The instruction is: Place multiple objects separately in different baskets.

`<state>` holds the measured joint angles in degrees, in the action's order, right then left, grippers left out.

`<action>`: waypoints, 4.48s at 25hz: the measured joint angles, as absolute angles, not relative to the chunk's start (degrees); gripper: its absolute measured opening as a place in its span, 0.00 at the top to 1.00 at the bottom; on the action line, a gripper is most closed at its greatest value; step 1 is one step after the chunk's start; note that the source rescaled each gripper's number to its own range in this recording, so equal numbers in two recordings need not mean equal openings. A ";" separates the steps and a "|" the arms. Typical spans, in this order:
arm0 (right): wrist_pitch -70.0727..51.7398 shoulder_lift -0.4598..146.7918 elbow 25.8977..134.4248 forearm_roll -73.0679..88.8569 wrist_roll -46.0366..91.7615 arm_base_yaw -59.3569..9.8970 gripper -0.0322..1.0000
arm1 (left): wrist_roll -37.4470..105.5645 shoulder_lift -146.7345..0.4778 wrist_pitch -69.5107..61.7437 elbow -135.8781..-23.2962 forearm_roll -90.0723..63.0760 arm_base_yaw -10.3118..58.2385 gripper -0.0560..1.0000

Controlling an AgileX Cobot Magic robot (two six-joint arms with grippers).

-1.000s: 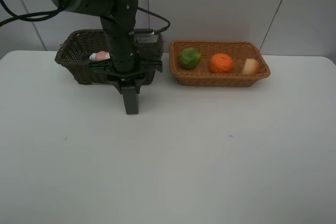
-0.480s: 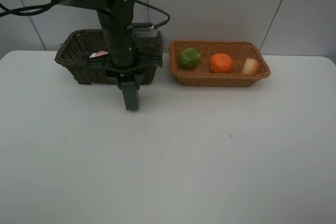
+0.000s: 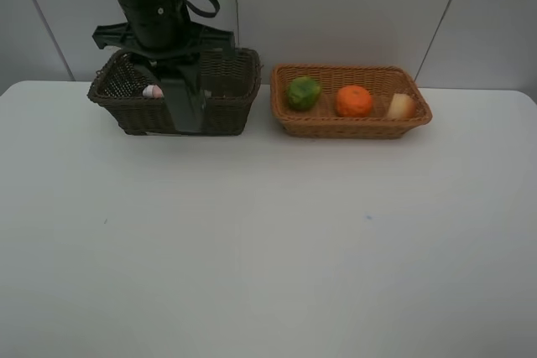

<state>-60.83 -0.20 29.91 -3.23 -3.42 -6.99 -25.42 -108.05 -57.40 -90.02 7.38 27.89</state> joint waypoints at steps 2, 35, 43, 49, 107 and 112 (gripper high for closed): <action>-60.83 -0.20 29.91 -3.23 -3.42 -6.99 0.26 | -23.26 -107.48 -58.60 -91.05 7.38 26.42 0.50; -60.83 -0.20 29.91 -3.23 -3.42 -6.99 0.26 | -12.67 -122.50 -29.81 -95.45 14.35 16.70 0.50; -60.83 -0.20 29.91 -3.23 -3.42 -6.99 0.26 | -12.67 -124.29 -29.30 -95.33 7.41 16.81 0.50; -60.83 -0.20 29.91 -3.23 -3.42 -6.99 0.26 | -11.51 -124.29 -29.77 -95.34 5.45 16.87 0.50; -60.83 -0.20 29.91 -3.23 -3.42 -6.99 0.26 | 8.06 0.16 -65.39 -31.04 -8.43 3.31 0.03; -60.83 -0.20 29.91 -3.23 -3.42 -6.99 0.26 | 3.84 0.32 -65.33 -31.04 -5.58 3.31 0.03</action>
